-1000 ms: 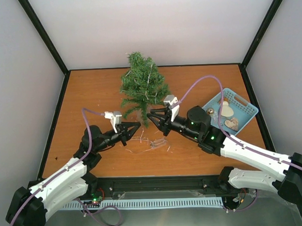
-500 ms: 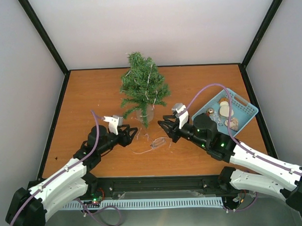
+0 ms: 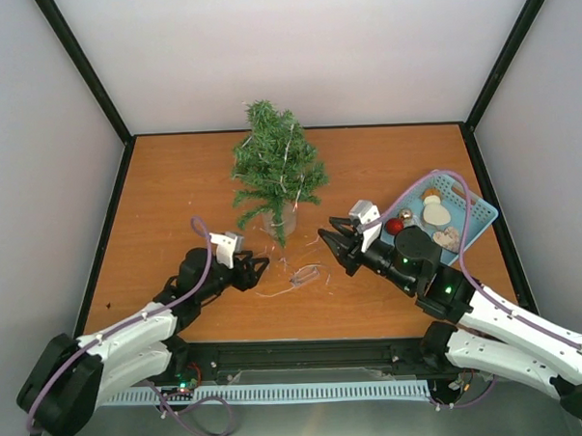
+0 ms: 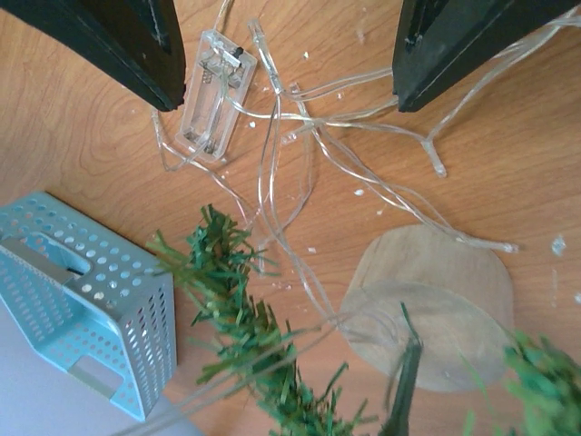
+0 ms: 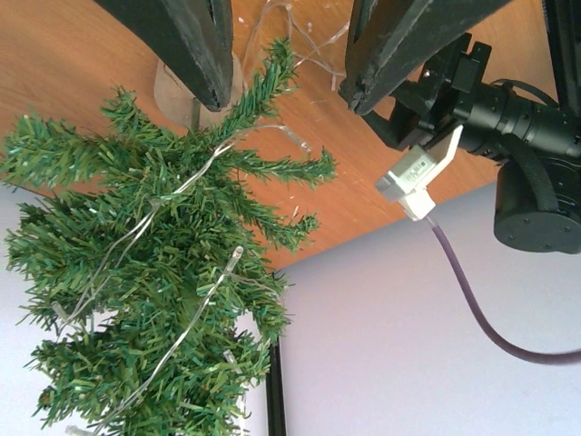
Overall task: Decorate the small christmas tree
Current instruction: Wrap the decoration item around the Christmas tree.
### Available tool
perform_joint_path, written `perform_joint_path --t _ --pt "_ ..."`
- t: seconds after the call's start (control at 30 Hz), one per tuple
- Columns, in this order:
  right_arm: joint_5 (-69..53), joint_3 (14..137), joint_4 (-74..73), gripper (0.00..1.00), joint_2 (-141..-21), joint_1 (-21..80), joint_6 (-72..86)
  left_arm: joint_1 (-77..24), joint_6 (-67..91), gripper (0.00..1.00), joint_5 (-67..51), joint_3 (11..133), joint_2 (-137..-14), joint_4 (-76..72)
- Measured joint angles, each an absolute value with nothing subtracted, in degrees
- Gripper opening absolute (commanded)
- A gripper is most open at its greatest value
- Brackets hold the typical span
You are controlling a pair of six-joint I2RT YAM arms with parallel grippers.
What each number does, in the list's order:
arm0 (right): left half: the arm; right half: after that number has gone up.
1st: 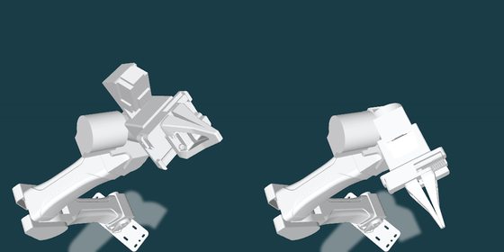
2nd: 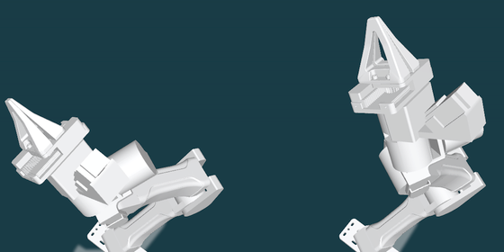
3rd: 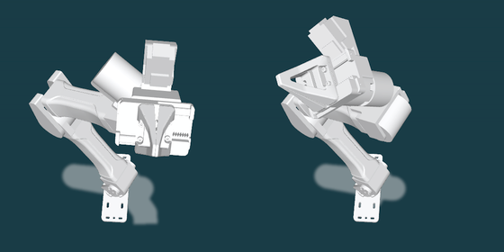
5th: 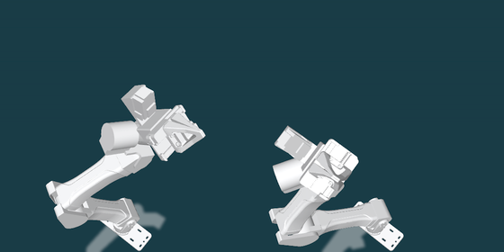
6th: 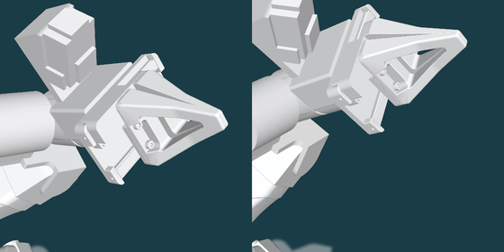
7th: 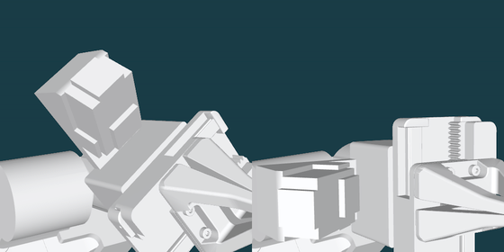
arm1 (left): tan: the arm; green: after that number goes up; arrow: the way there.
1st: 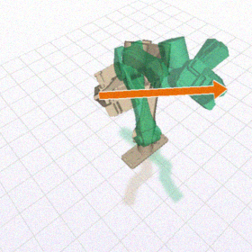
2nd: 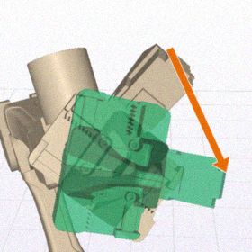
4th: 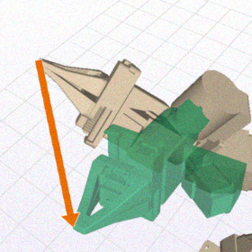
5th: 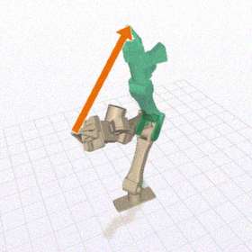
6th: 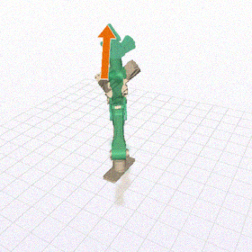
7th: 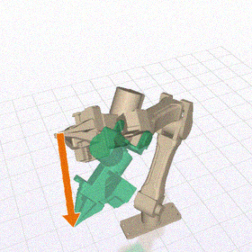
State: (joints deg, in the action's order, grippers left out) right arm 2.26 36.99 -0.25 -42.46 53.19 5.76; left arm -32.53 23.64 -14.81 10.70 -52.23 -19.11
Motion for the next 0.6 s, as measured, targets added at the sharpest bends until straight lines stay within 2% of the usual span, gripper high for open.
perform_joint_path --t 0.1,0.23,0.3,0.4,0.43,0.47,0.53,0.6 --pt "2.8 36.3 -0.2 0.37 -41.1 53.2 5.2 -32.5 24.2 0.69 -16.4 10.7 -56.8 -22.2" --pt "3.7 34.7 0.0 0.37 -39.2 53.2 4.8 -32.5 25.4 0.67 -18.0 10.6 -61.6 -25.5" --pt "4.2 33.7 0.3 0.37 -38.3 53.2 4.5 -32.5 25.7 0.59 -18.2 10.6 -63.2 -26.7" --pt "4.6 33.0 0.2 0.38 -37.8 53.2 4.0 -32.5 26.5 0.36 -18.0 10.7 -64.8 -27.6" --pt "4.7 33.0 0.2 0.38 -37.8 53.2 3.9 -32.5 26.7 0.35 -17.9 10.7 -65.2 -27.7" --pt "4.8 33.0 0.2 0.38 -37.6 53.2 3.7 -32.5 26.5 0.37 -17.8 10.7 -65.8 -28.0" --pt "5.1 33.0 0.2 0.38 -37.3 53.2 3.4 -32.5 26.8 0.50 -17.7 10.8 -66.6 -28.6" --pt "5.3 33.0 0.2 0.38 -37.0 53.2 2.9 -32.5 27.0 0.58 -18.2 10.8 -67.4 -29.3"
